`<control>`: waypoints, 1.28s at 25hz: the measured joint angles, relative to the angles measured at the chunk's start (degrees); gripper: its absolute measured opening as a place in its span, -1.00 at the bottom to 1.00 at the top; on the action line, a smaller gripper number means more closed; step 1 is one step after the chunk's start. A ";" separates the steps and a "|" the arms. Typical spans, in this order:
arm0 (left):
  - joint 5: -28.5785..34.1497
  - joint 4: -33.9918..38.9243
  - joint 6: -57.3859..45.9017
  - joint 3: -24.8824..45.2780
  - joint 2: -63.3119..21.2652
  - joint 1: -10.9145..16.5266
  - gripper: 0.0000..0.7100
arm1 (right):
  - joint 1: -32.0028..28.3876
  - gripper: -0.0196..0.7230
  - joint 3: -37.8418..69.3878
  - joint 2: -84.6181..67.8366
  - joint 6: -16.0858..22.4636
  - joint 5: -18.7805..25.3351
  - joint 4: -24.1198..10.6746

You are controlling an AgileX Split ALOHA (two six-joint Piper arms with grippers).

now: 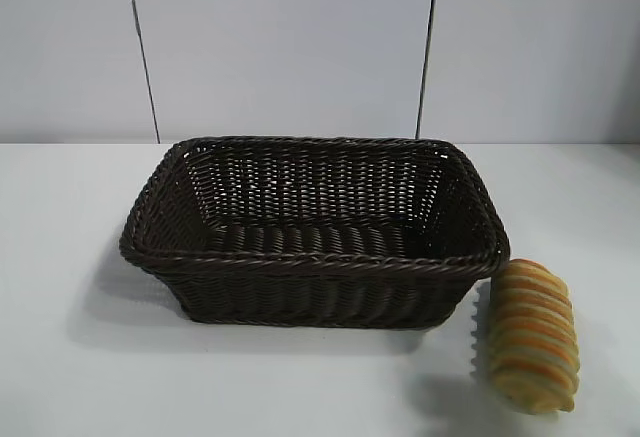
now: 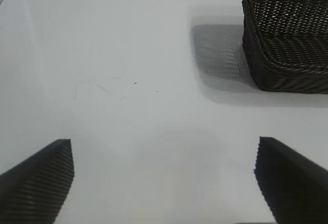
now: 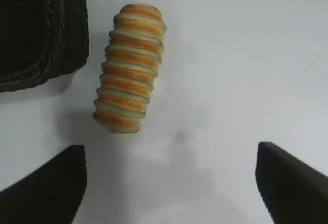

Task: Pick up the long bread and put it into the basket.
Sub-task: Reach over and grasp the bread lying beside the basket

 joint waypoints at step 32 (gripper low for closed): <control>0.00 0.00 0.00 0.00 0.00 0.00 0.96 | 7.54 0.76 -0.83 24.31 -12.46 -20.44 12.12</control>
